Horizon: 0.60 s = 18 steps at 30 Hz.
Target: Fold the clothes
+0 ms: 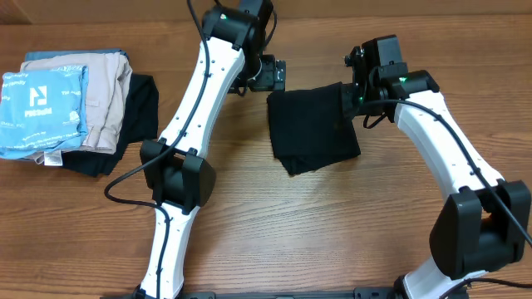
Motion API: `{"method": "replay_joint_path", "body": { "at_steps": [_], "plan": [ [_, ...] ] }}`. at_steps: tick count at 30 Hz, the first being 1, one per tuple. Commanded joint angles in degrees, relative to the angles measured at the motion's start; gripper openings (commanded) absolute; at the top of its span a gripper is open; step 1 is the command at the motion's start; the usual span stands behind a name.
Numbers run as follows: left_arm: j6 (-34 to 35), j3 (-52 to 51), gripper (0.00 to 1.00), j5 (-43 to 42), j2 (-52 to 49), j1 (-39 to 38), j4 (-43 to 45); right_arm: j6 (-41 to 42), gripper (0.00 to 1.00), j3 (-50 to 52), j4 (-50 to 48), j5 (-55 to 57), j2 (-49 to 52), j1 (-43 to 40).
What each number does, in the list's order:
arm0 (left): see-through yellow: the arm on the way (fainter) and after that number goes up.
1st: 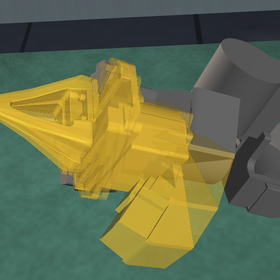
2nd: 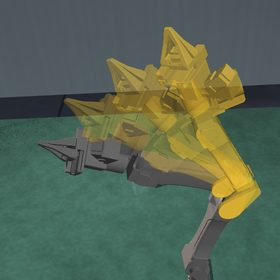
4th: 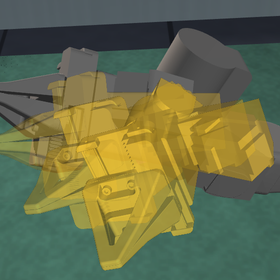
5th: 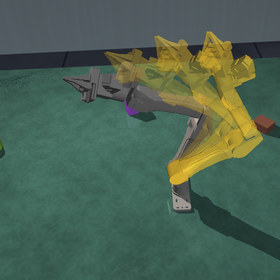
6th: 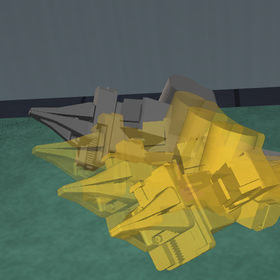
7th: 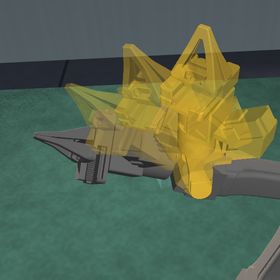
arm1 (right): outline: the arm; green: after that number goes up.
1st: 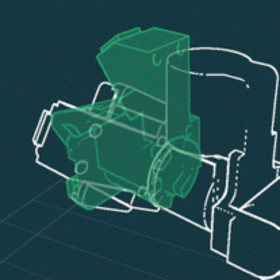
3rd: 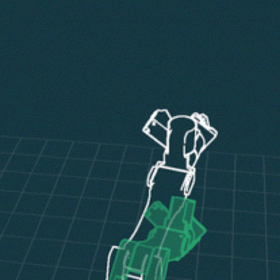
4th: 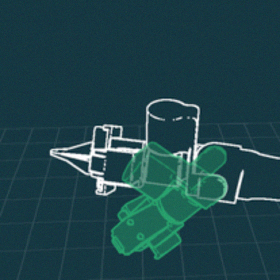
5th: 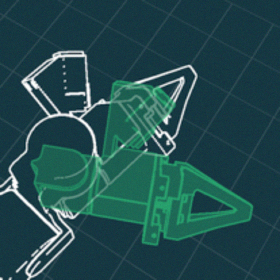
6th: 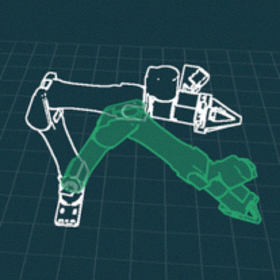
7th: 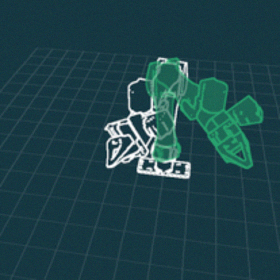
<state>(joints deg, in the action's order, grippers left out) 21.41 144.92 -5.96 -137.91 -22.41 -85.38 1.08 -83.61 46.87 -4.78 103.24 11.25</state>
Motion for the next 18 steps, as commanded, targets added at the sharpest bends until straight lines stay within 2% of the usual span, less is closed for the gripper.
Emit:
{"method": "replay_joint_path", "body": {
  "at_steps": [1, 5, 11, 16, 18],
  "plan": [
    [3.2, -9.8, 0.99, -5.2, -0.5, -2.0, 5.5, 0.7, 0.04, 0.3, -2.6, 2.8, 2.4, -0.1],
    [3.6, -19.8, 0.99, -9.2, -0.5, -4.6, 13.0, 0.5, 0.04, 2.8, -7.3, 2.8, 6.5, -0.1],
    [9.0, -28.3, 0.98, -8.4, -0.5, -7.6, 22.9, 0.5, 0.04, 3.0, -7.6, 1.5, 11.9, 0.0],
    [14.0, -30.4, 0.97, -0.2, -0.5, -9.2, 24.4, 0.4, 0.04, 3.0, -7.3, 0.8, 12.5, 0.0],
    [15.1, -30.4, 0.97, 0.2, -0.5, -9.2, 24.4, 0.4, 0.04, 3.0, -7.2, 0.0, 12.5, 0.0]
  ]
}}
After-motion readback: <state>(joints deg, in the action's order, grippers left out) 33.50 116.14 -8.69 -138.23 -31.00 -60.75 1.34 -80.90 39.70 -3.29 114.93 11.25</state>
